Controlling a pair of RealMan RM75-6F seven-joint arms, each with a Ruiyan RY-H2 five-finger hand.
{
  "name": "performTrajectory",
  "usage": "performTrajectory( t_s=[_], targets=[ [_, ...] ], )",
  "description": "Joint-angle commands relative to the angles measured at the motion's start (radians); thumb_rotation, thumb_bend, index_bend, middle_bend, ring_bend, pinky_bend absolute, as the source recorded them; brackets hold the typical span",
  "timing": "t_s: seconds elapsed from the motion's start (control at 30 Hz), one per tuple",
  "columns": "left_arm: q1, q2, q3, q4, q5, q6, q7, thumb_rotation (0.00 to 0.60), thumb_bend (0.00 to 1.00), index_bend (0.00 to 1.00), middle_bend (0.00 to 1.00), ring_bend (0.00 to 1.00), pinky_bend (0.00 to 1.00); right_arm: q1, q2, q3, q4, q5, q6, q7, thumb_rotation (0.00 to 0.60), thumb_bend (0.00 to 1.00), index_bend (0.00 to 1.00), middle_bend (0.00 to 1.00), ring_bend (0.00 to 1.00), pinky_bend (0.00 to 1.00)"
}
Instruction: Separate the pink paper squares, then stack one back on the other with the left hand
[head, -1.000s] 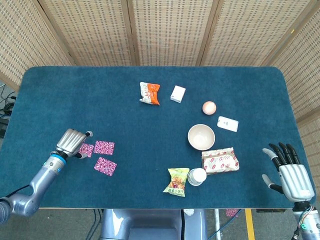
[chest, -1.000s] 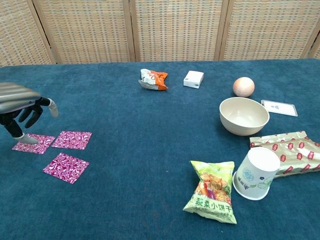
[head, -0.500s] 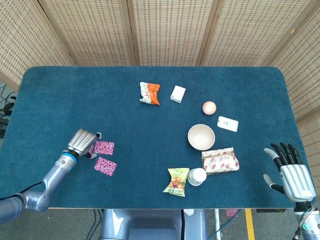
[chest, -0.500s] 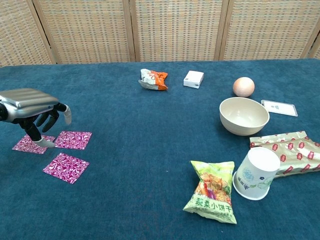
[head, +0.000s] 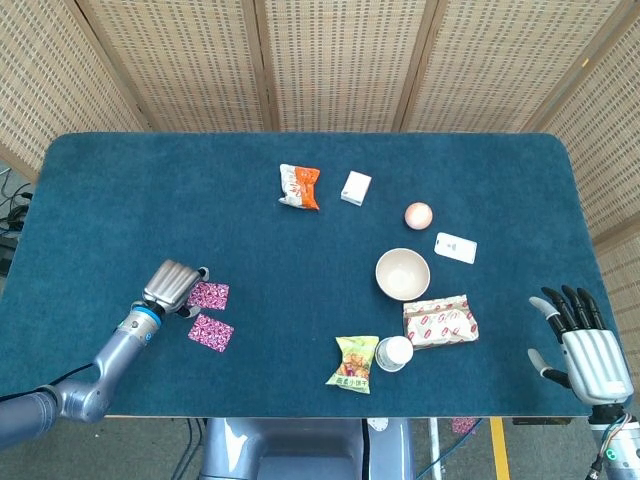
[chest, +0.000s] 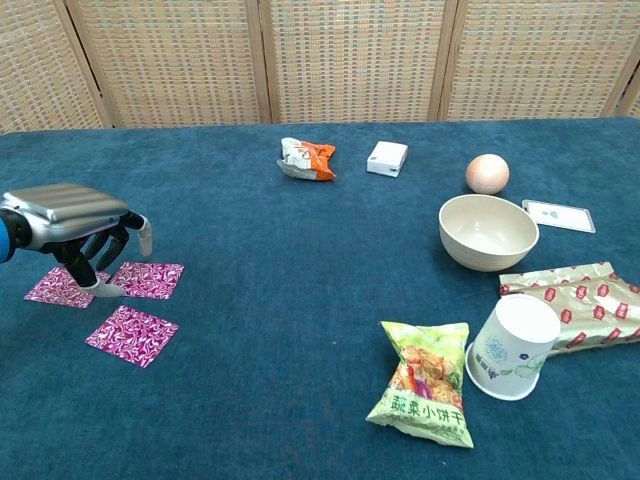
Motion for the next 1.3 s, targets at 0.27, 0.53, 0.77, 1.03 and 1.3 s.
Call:
performTrajectory(
  t_s=[0.27,0.53,0.77,1.03,1.3],
  targets=[
    [0.000,-0.029,0.000,0.022,-0.023,0.022,0.005,0.492,0.19,0.34,0.63,0.56,0.54,-0.007,0.002,-0.001,0.001,0.000,0.010,0.003,0.600,0.32,0.17,0.13,0.00,0.00],
    [0.002,-0.043,0.000,0.026,-0.024,0.040,0.006,0.495,0.17,0.36,0.63,0.57,0.54,-0.009,0.002,-0.001,0.006,-0.003,0.013,0.009,0.600,0.32,0.17,0.13,0.00,0.00],
    [-0.003,-0.051,0.000,0.021,-0.041,0.045,0.030,0.494,0.17,0.37,0.63,0.57,0.54,-0.011,0.001,-0.001,0.013,-0.003,0.016,0.018,0.600,0.32,0.17,0.13,0.00,0.00],
    [-0.014,-0.048,0.001,-0.001,-0.080,0.046,0.076,0.492,0.17,0.37,0.63,0.57,0.54,-0.013,0.000,0.000,0.020,-0.004,0.020,0.026,0.600,0.31,0.17,0.13,0.00,0.00],
    [-0.020,-0.055,0.003,-0.006,-0.115,0.061,0.118,0.492,0.18,0.38,0.63,0.57,0.54,-0.016,-0.001,0.000,0.026,-0.002,0.022,0.033,0.600,0.31,0.17,0.13,0.00,0.00]
  ],
)
